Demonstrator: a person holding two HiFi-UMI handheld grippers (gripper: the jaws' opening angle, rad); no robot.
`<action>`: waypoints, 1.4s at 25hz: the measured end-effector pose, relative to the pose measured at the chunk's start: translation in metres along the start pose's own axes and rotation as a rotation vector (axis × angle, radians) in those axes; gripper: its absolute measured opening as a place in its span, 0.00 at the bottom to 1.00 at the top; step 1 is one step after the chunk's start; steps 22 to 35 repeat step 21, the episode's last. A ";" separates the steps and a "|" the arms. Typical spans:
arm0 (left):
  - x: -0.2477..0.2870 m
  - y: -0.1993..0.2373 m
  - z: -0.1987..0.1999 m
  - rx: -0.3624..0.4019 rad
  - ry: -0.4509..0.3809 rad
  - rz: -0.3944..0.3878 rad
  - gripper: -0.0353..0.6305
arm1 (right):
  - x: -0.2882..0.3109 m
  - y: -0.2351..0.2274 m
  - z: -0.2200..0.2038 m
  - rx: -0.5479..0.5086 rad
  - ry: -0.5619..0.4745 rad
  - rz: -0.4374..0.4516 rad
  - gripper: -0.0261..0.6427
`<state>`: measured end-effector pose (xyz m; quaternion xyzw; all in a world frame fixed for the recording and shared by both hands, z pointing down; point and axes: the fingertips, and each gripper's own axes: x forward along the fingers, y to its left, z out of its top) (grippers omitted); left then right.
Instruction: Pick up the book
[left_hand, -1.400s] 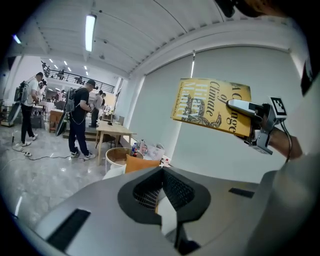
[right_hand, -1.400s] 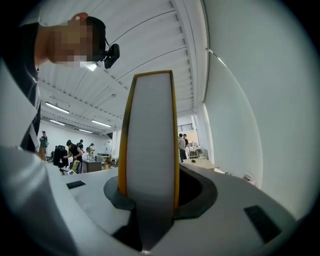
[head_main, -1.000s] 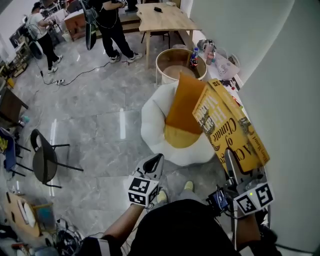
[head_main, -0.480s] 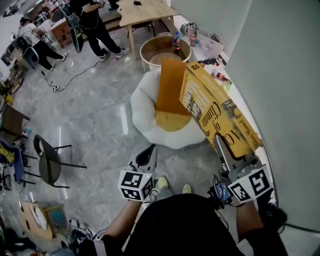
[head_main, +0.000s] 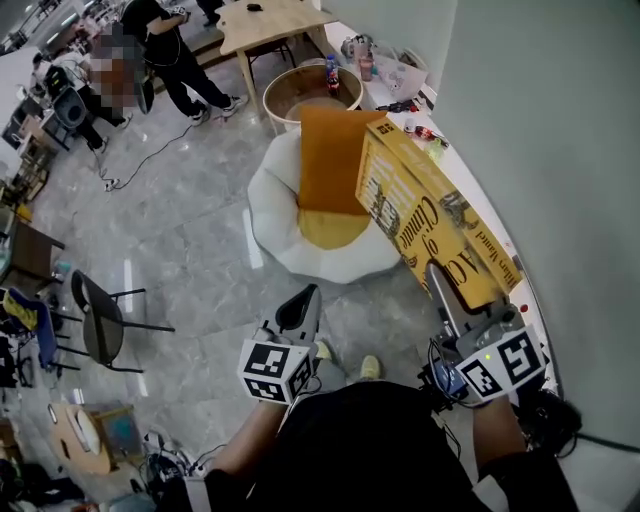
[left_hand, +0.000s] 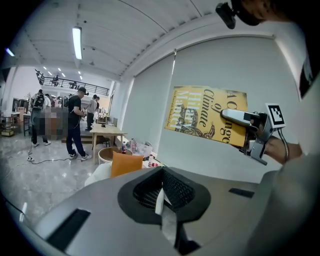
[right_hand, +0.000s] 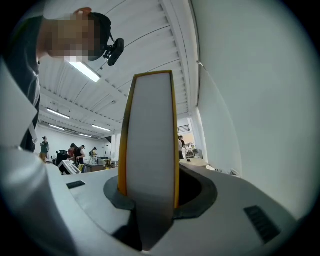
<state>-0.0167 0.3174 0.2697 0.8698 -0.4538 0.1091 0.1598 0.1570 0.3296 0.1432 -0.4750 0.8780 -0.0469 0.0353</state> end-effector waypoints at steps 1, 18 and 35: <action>-0.001 -0.004 -0.002 -0.007 -0.003 0.006 0.06 | -0.004 -0.002 -0.001 0.001 0.000 0.002 0.27; -0.004 -0.048 -0.011 0.019 -0.050 0.072 0.06 | -0.041 -0.022 -0.009 -0.018 -0.033 0.058 0.27; -0.004 -0.044 -0.014 0.016 -0.051 0.079 0.06 | -0.040 -0.022 -0.013 -0.018 -0.030 0.062 0.27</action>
